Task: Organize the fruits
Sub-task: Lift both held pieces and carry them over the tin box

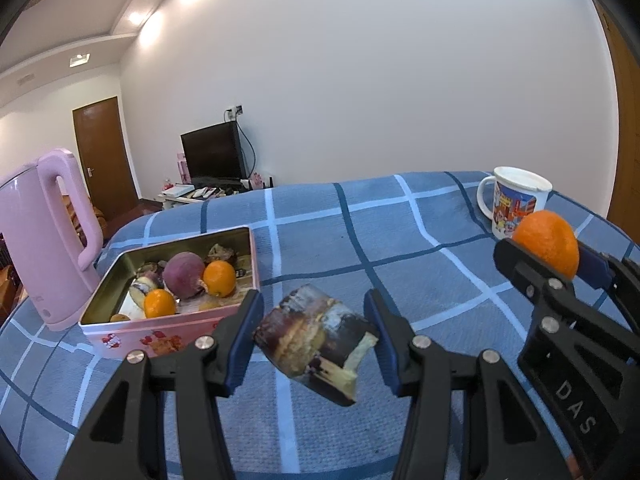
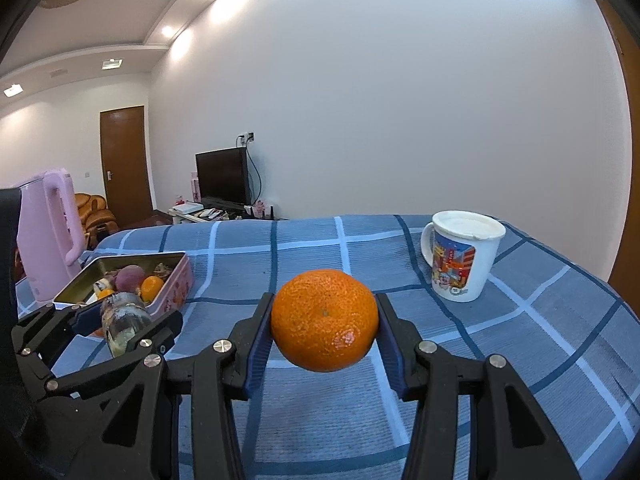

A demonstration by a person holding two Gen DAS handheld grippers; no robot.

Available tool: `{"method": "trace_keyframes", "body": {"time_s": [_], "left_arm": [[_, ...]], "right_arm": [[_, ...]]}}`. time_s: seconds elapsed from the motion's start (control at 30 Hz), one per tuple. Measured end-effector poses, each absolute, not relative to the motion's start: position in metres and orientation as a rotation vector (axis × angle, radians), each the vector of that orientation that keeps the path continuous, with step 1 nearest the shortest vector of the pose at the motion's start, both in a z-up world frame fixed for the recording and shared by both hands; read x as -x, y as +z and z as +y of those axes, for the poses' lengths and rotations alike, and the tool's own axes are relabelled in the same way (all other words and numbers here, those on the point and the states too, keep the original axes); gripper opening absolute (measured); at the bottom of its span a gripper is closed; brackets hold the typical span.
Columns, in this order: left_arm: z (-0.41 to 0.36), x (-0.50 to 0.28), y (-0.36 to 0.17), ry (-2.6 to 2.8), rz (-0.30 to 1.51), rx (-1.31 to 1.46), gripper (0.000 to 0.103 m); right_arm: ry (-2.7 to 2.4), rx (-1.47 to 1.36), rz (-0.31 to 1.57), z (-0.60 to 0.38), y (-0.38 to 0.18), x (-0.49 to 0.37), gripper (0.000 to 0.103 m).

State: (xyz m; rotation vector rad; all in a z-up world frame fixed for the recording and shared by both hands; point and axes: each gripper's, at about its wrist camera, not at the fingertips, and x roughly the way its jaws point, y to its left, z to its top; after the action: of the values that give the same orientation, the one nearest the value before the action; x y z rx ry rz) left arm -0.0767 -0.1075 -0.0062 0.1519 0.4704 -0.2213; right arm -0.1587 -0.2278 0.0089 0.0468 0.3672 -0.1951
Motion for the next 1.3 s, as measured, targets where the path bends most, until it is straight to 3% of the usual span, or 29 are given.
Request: {"method": "trace_keyframes", "body": {"time_s": [1.3], "left_arm": [[0.012, 0.059, -0.009, -0.042, 0.487, -0.136, 0.054]], "right_arm": [[-0.013, 0.002, 0.446, -0.114, -0.001, 0.117, 0.050]]}}
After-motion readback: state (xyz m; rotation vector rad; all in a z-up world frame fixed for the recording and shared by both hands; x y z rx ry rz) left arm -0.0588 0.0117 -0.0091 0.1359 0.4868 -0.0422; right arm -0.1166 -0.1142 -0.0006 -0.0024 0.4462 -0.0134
